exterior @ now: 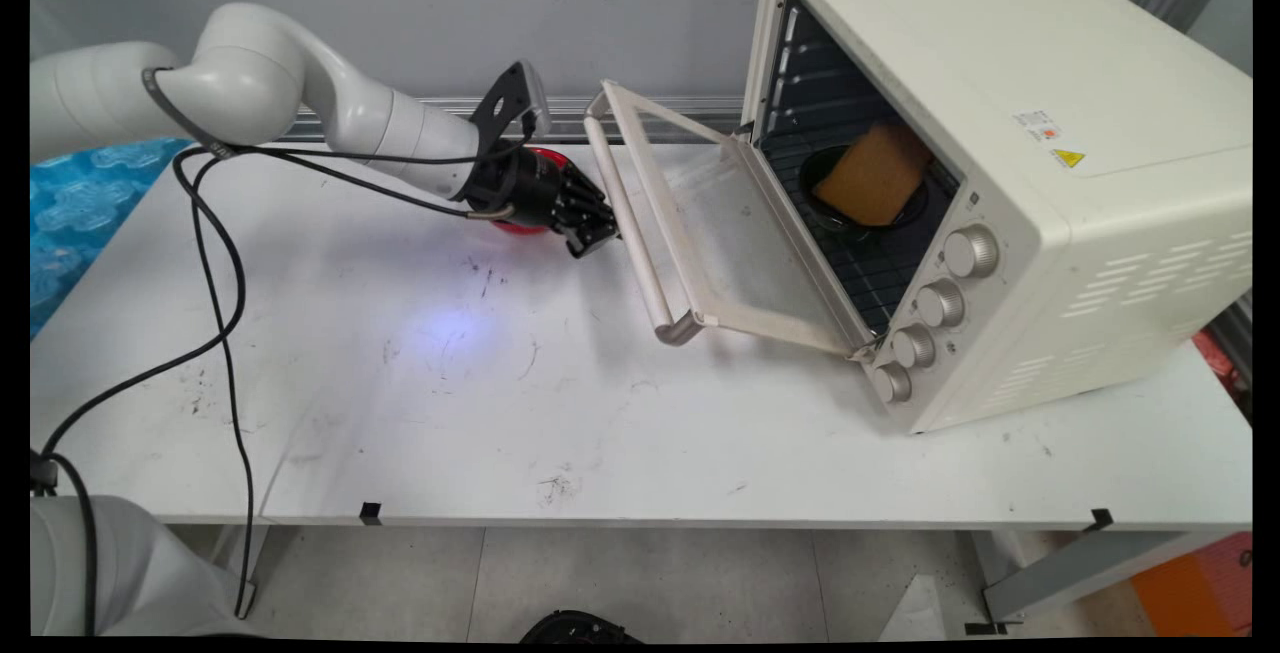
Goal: Close the oven
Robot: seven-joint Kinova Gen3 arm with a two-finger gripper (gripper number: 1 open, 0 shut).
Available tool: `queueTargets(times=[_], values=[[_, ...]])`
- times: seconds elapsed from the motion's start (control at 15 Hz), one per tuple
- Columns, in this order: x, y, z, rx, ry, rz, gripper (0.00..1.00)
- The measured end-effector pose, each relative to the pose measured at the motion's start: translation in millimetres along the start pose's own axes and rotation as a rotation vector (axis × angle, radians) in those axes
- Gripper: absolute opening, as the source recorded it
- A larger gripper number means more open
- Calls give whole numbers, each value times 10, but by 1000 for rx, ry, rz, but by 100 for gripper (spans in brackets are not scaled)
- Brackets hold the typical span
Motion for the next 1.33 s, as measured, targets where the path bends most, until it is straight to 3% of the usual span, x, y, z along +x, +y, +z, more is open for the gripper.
queueTargets(times=[0.87,1.33], values=[[433,-220,69,37,93,24,0],[633,-320,18,38,104,-17,0]])
